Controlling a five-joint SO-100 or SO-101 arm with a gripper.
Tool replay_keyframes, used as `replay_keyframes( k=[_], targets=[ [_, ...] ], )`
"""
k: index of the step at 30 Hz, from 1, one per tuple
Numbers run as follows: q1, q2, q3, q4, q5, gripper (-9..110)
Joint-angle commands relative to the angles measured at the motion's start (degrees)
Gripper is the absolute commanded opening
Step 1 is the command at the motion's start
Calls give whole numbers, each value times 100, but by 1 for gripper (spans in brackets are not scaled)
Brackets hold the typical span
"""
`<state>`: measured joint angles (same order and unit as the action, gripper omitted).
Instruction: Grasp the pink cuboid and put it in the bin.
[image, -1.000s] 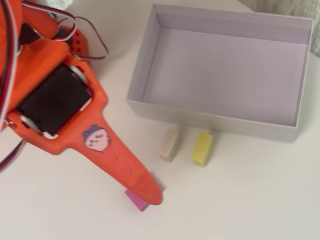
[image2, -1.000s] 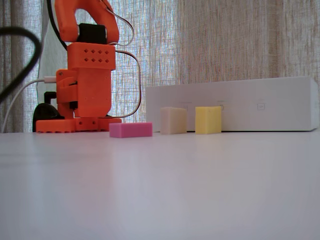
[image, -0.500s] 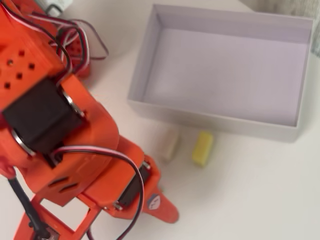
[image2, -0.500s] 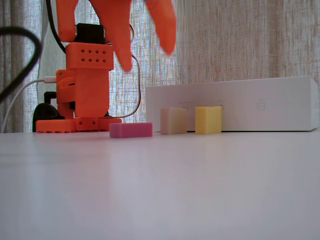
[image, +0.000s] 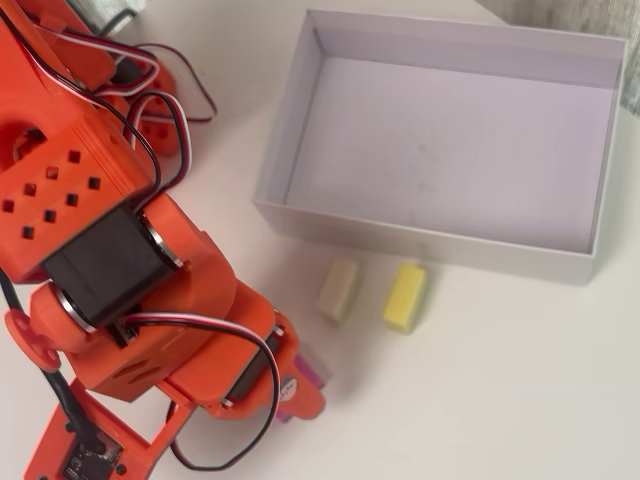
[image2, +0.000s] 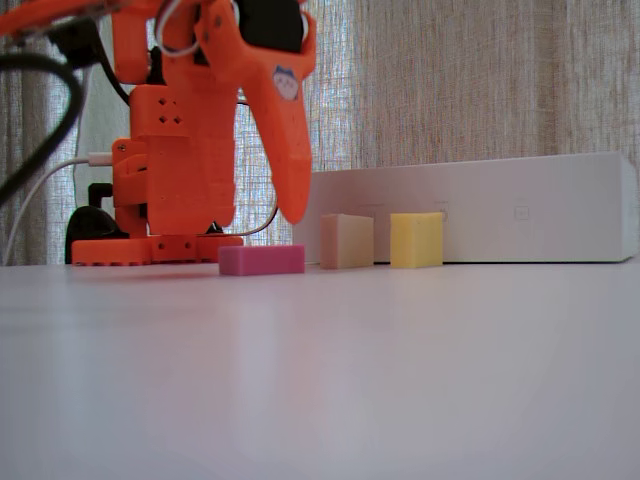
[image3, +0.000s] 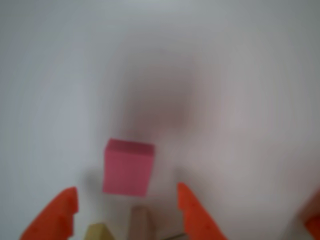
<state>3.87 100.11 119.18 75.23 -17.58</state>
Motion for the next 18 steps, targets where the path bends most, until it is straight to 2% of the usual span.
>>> replay_keyframes(
  k=[1,12,18],
  targets=[
    [26,-105,-9,-264,-44,26],
    [-53,-694,9,-686,-26,25],
    [-62,-861,18,-800,-26,19]
  ],
)
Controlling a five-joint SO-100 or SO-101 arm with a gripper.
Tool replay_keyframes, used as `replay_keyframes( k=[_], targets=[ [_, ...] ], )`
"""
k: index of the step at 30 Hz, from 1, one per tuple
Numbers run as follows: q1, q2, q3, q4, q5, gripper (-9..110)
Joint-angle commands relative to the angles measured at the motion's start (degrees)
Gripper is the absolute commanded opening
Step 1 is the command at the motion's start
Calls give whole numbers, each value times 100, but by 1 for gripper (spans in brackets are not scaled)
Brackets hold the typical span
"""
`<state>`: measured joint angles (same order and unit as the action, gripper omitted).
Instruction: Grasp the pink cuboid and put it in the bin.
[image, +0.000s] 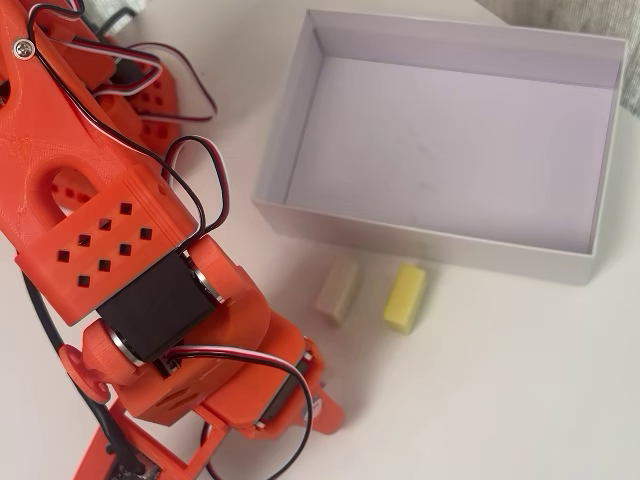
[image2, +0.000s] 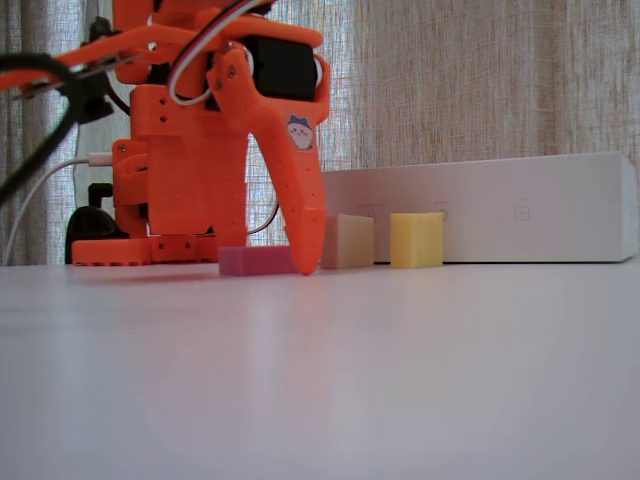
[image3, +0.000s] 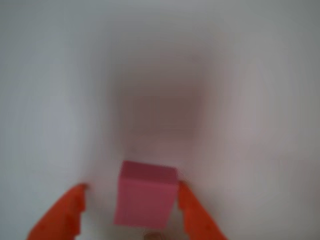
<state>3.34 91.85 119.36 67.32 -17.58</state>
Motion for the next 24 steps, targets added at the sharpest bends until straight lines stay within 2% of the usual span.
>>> replay_keyframes(
  k=[1,3,5,13,19,24],
  targets=[
    [-18,-44,18,-9,-18,17],
    [-26,-44,62,-35,-9,9],
    [-26,-44,79,-53,-9,-8],
    [0,650,-615,220,26,-8],
    [-431,1204,-3278,1424,193,-8],
    [-1318,1661,-4904,1591,-53,-8]
  ],
)
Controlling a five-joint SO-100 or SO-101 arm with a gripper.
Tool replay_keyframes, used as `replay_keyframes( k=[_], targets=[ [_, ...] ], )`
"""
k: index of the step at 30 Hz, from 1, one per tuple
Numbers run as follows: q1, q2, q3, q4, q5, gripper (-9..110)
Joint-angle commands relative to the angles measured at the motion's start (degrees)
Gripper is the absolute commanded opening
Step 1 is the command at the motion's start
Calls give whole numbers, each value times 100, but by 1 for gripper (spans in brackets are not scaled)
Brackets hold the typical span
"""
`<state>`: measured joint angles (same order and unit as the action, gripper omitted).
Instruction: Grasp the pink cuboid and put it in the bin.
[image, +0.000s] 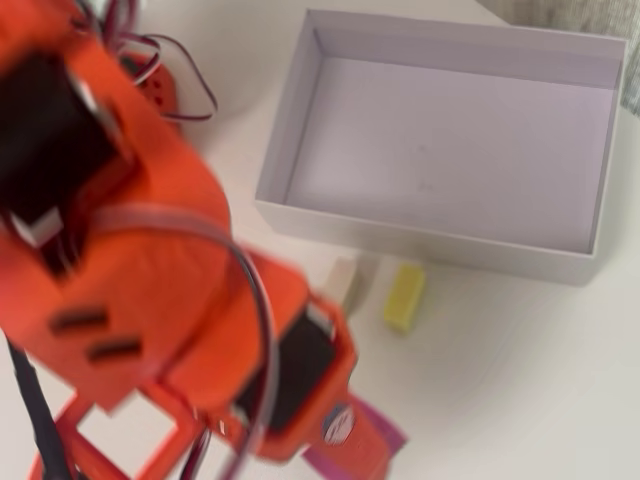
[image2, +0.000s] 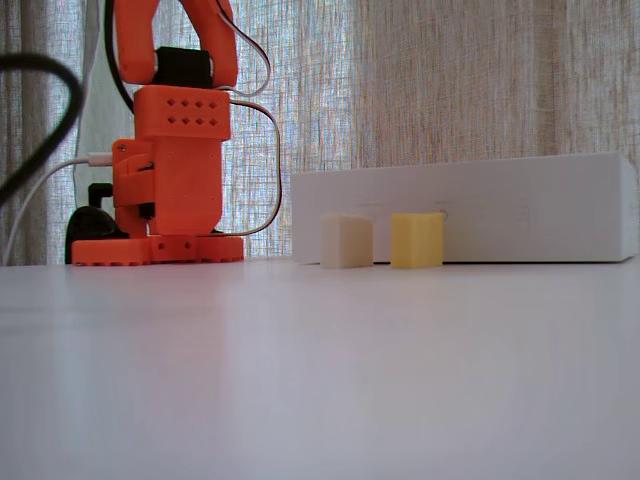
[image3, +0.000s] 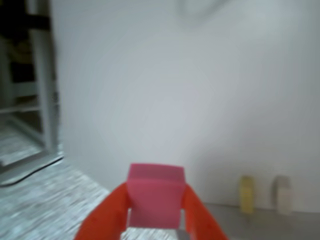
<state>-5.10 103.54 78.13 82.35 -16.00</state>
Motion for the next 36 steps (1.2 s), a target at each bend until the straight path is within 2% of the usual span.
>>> replay_keyframes(
  k=[1,8,13,16,22,26,29,31,36],
  targets=[
    [-738,606,-879,105,-299,-8],
    [-2812,1318,-299,835,-589,-8],
    [-3814,1573,1345,1134,-598,-8],
    [-3964,1731,2760,721,-642,-8],
    [-3964,2505,5229,-888,-712,-8],
    [-3876,3103,6003,-1494,-703,3],
    [-3771,3270,6064,-1705,-694,27],
    [-3630,3366,5985,-1986,-686,36],
    [-3067,3621,5449,-2698,-879,39]
  ],
)
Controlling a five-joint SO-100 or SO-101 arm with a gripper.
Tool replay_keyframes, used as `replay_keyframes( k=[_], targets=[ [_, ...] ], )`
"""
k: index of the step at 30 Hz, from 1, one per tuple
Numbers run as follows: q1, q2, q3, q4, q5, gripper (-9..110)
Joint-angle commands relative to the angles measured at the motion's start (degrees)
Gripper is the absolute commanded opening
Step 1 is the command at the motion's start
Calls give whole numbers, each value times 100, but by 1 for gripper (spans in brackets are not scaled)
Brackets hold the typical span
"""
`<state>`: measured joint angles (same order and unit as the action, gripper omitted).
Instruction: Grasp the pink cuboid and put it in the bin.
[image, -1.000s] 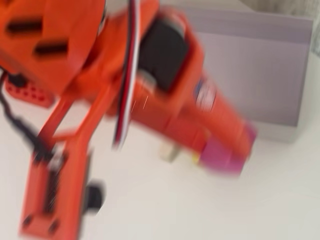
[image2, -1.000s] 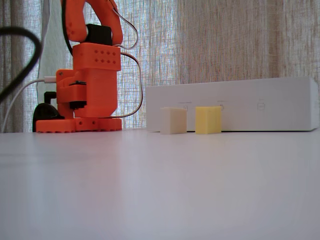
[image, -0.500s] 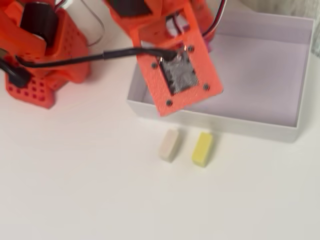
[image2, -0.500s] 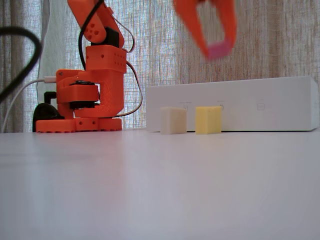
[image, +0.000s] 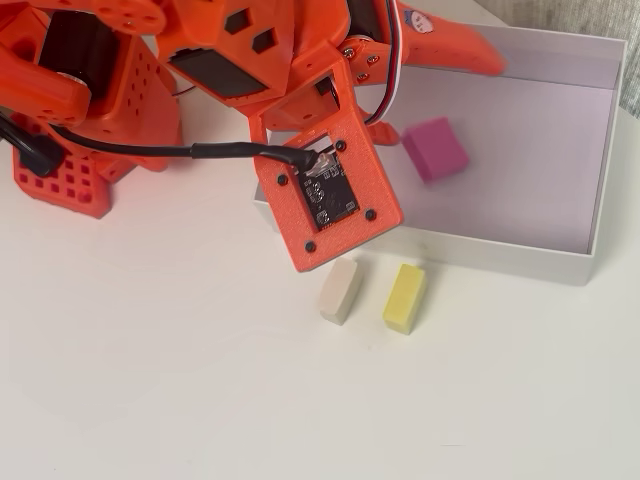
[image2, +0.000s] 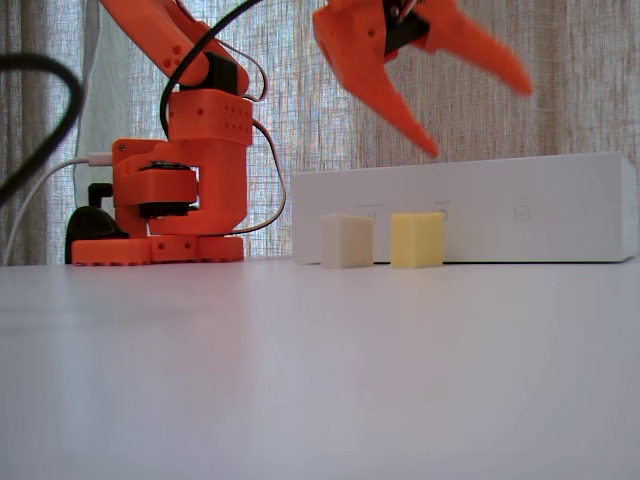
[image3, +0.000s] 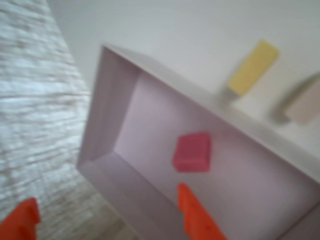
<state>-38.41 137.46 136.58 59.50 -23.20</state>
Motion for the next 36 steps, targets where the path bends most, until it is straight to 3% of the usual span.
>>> replay_keyframes(
  k=[1,5,11,14,17,22,27,36],
  targets=[
    [413,264,-492,-615,-202,39],
    [1178,466,-738,-2109,-211,38],
    [2312,976,-413,-6188,-123,36],
    [2795,1406,-246,-6592,176,35],
    [3410,2241,343,-6012,439,30],
    [4078,3894,1292,-3612,729,29],
    [4061,4764,1688,-976,1011,26],
    [3744,5212,2461,1600,1169,21]
  ],
)
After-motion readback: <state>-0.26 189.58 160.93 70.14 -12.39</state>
